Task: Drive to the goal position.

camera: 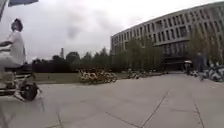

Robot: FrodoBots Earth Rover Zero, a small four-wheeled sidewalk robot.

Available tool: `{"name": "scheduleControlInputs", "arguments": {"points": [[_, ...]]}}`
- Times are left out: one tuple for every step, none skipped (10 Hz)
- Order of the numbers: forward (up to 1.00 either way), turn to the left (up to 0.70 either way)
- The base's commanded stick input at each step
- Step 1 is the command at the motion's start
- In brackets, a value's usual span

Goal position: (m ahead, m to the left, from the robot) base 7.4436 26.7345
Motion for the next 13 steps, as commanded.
{"name": "scheduleControlInputs", "arguments": {"points": [[0.0, 0.7], [0.0, 0.7], [0.0, 0.7], [0.0, 0.7], [0.0, 0.7], [0.0, 0.7], [0.0, 0.7], [0.0, 0.7], [0.0, 0.7], [0.0, 0.7], [0.0, 0.7], [0.0, 0.7], [0.0, 0.7]]}}
